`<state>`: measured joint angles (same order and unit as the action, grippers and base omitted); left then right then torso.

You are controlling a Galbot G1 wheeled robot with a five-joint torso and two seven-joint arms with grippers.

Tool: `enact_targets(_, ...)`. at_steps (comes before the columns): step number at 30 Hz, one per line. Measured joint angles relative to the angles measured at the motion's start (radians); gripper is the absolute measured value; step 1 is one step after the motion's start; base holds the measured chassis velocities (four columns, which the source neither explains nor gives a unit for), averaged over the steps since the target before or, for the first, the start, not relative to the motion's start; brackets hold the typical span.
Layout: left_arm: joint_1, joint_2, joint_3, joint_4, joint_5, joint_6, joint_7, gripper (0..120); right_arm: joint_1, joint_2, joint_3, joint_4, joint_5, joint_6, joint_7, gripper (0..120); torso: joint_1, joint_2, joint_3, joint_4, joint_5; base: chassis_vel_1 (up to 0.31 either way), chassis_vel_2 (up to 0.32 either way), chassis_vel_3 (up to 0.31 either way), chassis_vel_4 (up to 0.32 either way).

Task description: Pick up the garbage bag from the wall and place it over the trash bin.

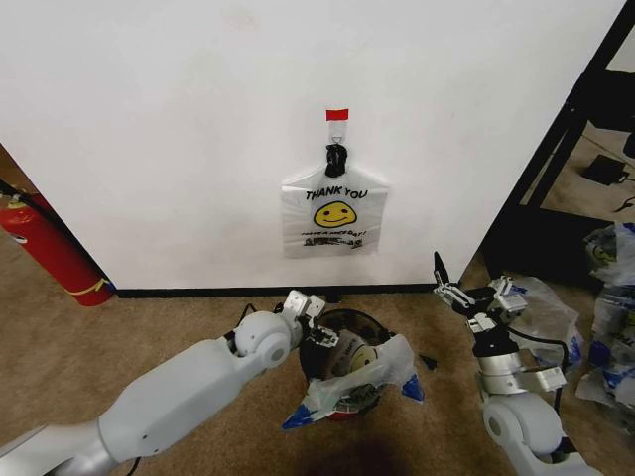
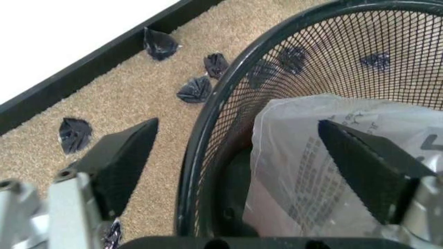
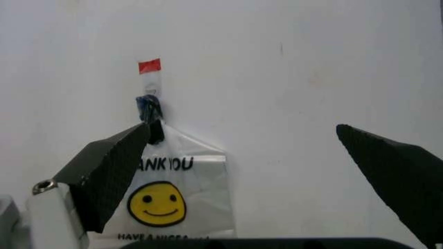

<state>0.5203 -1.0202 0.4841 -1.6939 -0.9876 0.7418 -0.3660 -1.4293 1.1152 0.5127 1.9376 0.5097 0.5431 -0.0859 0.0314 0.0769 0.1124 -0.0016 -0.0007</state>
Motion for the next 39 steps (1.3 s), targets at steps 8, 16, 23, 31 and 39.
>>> enact_targets(8, -0.008, -0.049, 0.016, 0.043, -0.019, -0.001, -0.041, 61, -0.009, 0.001, 0.011, 0.003, 0.000, 0.010, 0.020, 100, 0.000, 0.000, 0.000, 0.0002, 0.0001, 0.000, 0.000, 0.000, 0.000)
enact_targets(16, -0.010, -0.076, 0.018, 0.044, -0.071, -0.003, -0.105, 31, -0.018, -0.003, 0.019, -0.006, 0.008, 0.025, 0.041, 100, 0.000, 0.000, 0.000, 0.0001, -0.0001, 0.000, 0.000, 0.000, 0.000)
enact_targets(23, 0.003, -0.092, 0.008, 0.039, -0.099, -0.004, -0.143, 8, -0.004, -0.007, 0.015, -0.027, 0.009, 0.027, 0.052, 100, 0.000, 0.000, 0.000, 0.0003, -0.0003, 0.000, 0.000, 0.000, 0.000)
enact_targets(31, 0.055, -0.069, -0.035, -0.048, -0.165, -0.031, -0.230, 1, -0.004, -0.012, 0.013, -0.025, 0.010, 0.026, 0.057, 100, 0.000, 0.000, 0.000, 0.0000, -0.0002, 0.000, 0.000, 0.000, 0.000)
enact_targets(39, 0.259, -0.022, -0.279, -0.205, -0.206, -0.240, -0.390, 0, -0.003, -0.022, 0.009, -0.044, 0.031, 0.029, 0.041, 100, 0.000, 0.000, 0.000, 0.0001, -0.0001, 0.000, 0.000, 0.000, 0.000)
